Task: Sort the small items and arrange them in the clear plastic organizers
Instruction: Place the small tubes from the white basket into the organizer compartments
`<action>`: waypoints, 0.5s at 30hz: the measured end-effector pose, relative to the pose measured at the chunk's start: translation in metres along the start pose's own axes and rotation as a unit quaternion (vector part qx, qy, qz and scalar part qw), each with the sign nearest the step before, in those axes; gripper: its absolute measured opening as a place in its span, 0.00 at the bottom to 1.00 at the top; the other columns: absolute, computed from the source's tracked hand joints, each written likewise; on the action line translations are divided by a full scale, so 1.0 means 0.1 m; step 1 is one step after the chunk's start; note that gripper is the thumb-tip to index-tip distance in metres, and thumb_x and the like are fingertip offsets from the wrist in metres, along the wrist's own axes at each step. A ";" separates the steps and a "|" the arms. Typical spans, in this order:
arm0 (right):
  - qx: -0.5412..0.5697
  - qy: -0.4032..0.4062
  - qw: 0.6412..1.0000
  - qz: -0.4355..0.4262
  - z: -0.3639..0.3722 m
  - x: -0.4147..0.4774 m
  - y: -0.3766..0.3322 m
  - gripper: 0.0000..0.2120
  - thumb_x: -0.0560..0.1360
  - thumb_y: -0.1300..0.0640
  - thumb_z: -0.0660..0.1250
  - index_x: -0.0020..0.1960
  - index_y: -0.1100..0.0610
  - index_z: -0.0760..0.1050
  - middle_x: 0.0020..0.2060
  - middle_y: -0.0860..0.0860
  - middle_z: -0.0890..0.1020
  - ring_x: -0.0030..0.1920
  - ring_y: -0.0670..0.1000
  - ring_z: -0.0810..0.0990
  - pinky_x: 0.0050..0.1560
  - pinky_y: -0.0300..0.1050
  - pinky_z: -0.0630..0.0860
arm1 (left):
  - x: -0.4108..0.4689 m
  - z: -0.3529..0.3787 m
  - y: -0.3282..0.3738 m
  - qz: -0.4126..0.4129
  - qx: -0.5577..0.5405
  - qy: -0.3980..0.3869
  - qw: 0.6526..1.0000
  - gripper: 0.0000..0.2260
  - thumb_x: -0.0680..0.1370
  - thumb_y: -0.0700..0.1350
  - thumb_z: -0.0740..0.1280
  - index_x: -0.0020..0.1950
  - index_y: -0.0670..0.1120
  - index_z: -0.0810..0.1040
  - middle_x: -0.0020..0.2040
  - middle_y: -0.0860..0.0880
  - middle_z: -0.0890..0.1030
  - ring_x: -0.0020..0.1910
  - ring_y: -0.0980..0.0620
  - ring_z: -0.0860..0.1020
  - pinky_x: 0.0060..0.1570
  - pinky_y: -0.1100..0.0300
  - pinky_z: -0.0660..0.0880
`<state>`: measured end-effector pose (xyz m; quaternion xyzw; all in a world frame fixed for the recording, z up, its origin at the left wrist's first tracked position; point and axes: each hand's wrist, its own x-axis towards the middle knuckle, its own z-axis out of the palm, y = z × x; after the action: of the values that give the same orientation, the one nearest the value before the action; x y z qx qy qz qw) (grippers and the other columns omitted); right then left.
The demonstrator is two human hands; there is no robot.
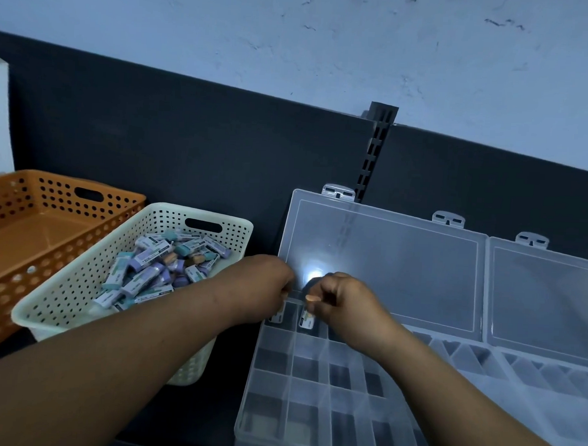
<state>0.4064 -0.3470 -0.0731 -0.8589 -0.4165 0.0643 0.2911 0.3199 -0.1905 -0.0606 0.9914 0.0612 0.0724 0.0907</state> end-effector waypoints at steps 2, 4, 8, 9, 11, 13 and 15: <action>-0.023 -0.001 1.000 -0.002 0.02 0.01 0.01 0.07 0.74 0.59 0.70 0.39 0.49 0.78 0.44 0.47 0.78 0.44 0.48 0.78 0.47 0.44 0.77 | 0.00 0.00 0.00 0.000 0.001 -0.002 1.000 0.07 0.75 0.41 0.63 0.49 0.49 0.80 0.51 0.49 0.79 0.50 0.49 0.77 0.44 0.60 0.70; -0.039 0.001 0.999 -0.001 0.03 0.02 0.01 0.04 0.74 0.58 0.70 0.41 0.52 0.80 0.44 0.47 0.78 0.44 0.48 0.78 0.47 0.43 0.77 | 0.01 0.00 0.00 -0.001 -0.001 -0.005 1.000 0.07 0.75 0.41 0.63 0.50 0.49 0.79 0.51 0.49 0.78 0.50 0.49 0.76 0.43 0.60 0.69; -0.062 -0.008 0.998 0.007 0.01 0.03 0.00 0.03 0.73 0.60 0.70 0.42 0.53 0.80 0.44 0.48 0.79 0.45 0.49 0.78 0.48 0.46 0.78 | 0.01 0.00 0.00 0.001 0.000 -0.011 1.000 0.07 0.75 0.42 0.64 0.49 0.48 0.79 0.50 0.49 0.78 0.50 0.49 0.76 0.42 0.60 0.68; -0.065 -0.010 0.998 0.009 0.01 0.03 0.00 0.03 0.72 0.60 0.71 0.43 0.53 0.80 0.44 0.48 0.79 0.44 0.50 0.79 0.48 0.47 0.78 | 0.00 0.00 0.00 0.000 -0.001 -0.013 1.000 0.05 0.75 0.42 0.64 0.48 0.48 0.78 0.49 0.49 0.78 0.49 0.48 0.76 0.42 0.60 0.69; -0.064 -0.012 0.998 0.014 0.00 0.02 -0.01 0.03 0.71 0.60 0.71 0.44 0.53 0.80 0.42 0.49 0.80 0.43 0.50 0.80 0.47 0.48 0.79 | 0.00 0.00 -0.01 -0.003 -0.001 -0.014 1.000 0.03 0.75 0.42 0.64 0.45 0.48 0.77 0.47 0.48 0.77 0.48 0.48 0.76 0.43 0.58 0.71; -0.061 -0.013 0.998 0.017 -0.02 0.02 -0.02 0.04 0.70 0.59 0.72 0.44 0.54 0.80 0.41 0.49 0.80 0.43 0.51 0.80 0.46 0.48 0.79 | 0.01 0.01 -0.01 -0.005 -0.004 -0.012 1.000 0.04 0.75 0.43 0.64 0.48 0.48 0.78 0.47 0.49 0.77 0.49 0.48 0.76 0.45 0.57 0.73; -0.062 -0.014 0.998 0.015 -0.03 0.02 -0.02 0.05 0.70 0.57 0.74 0.45 0.54 0.79 0.42 0.49 0.80 0.43 0.51 0.79 0.46 0.47 0.78 | 0.00 0.00 -0.01 -0.003 -0.011 -0.005 1.000 0.07 0.76 0.44 0.65 0.53 0.49 0.79 0.50 0.49 0.77 0.50 0.49 0.76 0.47 0.57 0.74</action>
<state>0.4071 -0.3462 -0.0688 -0.8806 -0.4104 0.0543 0.2304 0.3196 -0.1893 -0.0605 0.9905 0.0630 0.0674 0.1023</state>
